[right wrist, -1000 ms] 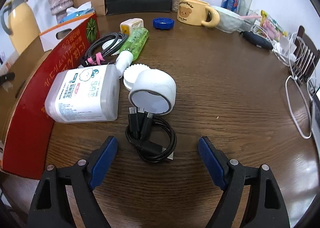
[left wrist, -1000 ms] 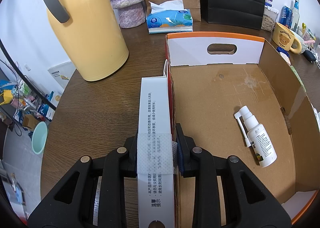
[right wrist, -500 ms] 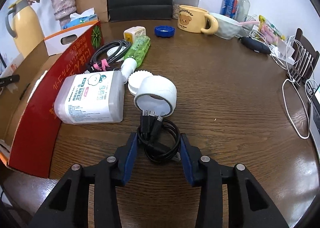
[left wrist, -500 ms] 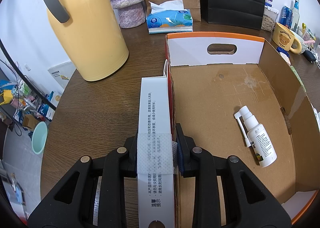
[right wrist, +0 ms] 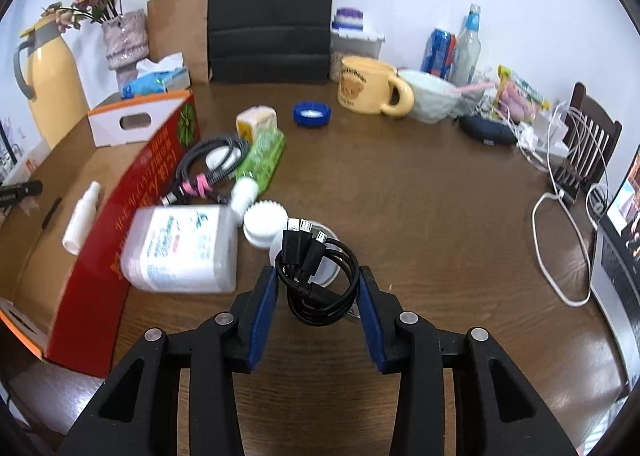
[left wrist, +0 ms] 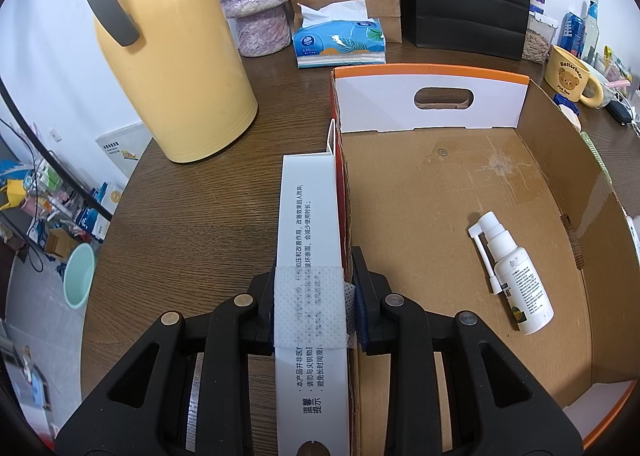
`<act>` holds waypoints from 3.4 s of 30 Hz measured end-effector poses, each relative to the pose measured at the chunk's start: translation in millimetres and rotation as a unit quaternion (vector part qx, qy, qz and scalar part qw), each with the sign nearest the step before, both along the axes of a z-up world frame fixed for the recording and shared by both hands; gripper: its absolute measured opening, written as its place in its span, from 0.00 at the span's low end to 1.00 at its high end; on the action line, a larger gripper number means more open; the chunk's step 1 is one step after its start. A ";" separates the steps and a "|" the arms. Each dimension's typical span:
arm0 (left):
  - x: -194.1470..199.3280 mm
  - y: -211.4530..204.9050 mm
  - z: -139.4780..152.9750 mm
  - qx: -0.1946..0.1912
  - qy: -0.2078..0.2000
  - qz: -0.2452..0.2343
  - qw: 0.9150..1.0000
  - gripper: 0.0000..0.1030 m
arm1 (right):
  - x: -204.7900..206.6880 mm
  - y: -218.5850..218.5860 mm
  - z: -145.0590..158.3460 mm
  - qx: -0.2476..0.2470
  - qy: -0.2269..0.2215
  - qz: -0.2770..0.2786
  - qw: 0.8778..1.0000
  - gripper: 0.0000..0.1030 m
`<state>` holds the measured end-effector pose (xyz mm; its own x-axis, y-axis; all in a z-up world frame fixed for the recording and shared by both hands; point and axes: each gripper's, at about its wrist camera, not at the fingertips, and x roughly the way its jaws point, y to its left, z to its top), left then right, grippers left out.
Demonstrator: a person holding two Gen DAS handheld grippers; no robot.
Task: Organize rigid objects
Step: 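Lift the black cable into the orange box and open the right tool, then move the right tool back to the grey tape roll and grasp it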
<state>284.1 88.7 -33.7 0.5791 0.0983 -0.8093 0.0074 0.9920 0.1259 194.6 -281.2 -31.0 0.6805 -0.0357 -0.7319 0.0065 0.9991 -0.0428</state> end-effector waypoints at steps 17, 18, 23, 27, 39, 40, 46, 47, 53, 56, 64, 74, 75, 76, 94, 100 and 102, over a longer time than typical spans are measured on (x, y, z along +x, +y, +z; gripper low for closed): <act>-0.2 -0.2 -0.2 0.000 0.000 0.000 1.000 0.23 | 40.8 61.2 30.0 -0.010 -0.044 0.079 0.996 0.42; -0.3 -0.3 -0.2 0.001 0.000 0.000 1.000 0.23 | 43.9 67.1 30.8 -0.011 -0.046 0.086 0.995 0.42; -0.3 -0.5 -0.3 0.001 0.000 0.000 1.000 0.23 | 56.5 92.5 35.0 -0.020 -0.051 0.118 0.992 0.42; -0.4 -0.5 -0.4 0.000 0.000 0.000 1.000 0.23 | 66.0 113.1 38.1 -0.029 -0.054 0.143 0.988 0.42; -0.6 -0.7 -0.5 0.001 -0.001 0.000 1.000 0.23 | 94.2 175.0 33.5 -0.062 -0.039 0.205 0.976 0.42; -0.5 -0.4 -0.3 0.002 -0.001 0.000 1.000 0.23 | 96.3 179.3 32.1 -0.065 -0.035 0.208 0.975 0.42; -0.4 -0.1 0.6 0.003 -0.001 0.000 1.000 0.23 | 107.1 198.5 23.3 -0.083 -0.017 0.225 0.971 0.42; -0.4 -0.1 0.6 0.002 -0.001 0.000 1.000 0.23 | 108.6 200.2 22.4 -0.085 -0.015 0.227 0.970 0.42; -0.2 -0.1 0.9 0.003 -0.001 0.000 1.000 0.23 | 119.3 208.5 14.6 -0.093 0.002 0.230 0.969 0.42; -0.3 -0.2 0.8 0.003 -0.001 0.000 1.000 0.23 | 122.8 209.8 10.7 -0.092 0.011 0.231 0.969 0.43; -0.2 0.2 0.9 0.003 -0.001 0.000 1.000 0.23 | 126.2 207.7 7.0 -0.088 0.024 0.226 0.970 0.58; 0.9 0.1 1.5 0.004 -0.002 -0.001 1.000 0.23 | 125.2 205.7 11.8 -0.088 0.015 0.215 0.972 0.85; 0.5 -0.5 1.4 0.004 -0.002 -0.001 1.000 0.23 | 124.9 205.8 11.9 -0.088 0.014 0.215 0.973 0.85; 0.5 -0.6 1.3 0.004 -0.002 -0.001 1.000 0.23 | 124.5 205.8 12.1 -0.087 0.014 0.215 0.973 0.85; 0.3 -0.8 1.2 0.004 -0.002 -0.001 1.000 0.23 | 116.6 195.9 20.0 -0.081 0.002 0.207 0.975 0.85; 0.1 -1.2 1.1 0.004 -0.002 -0.001 1.000 0.23 | 108.6 180.9 25.2 -0.071 -0.008 0.201 0.977 0.85; 0.1 -1.2 1.1 0.004 -0.002 -0.001 1.000 0.23 | 105.1 175.0 26.6 -0.068 -0.011 0.198 0.978 0.85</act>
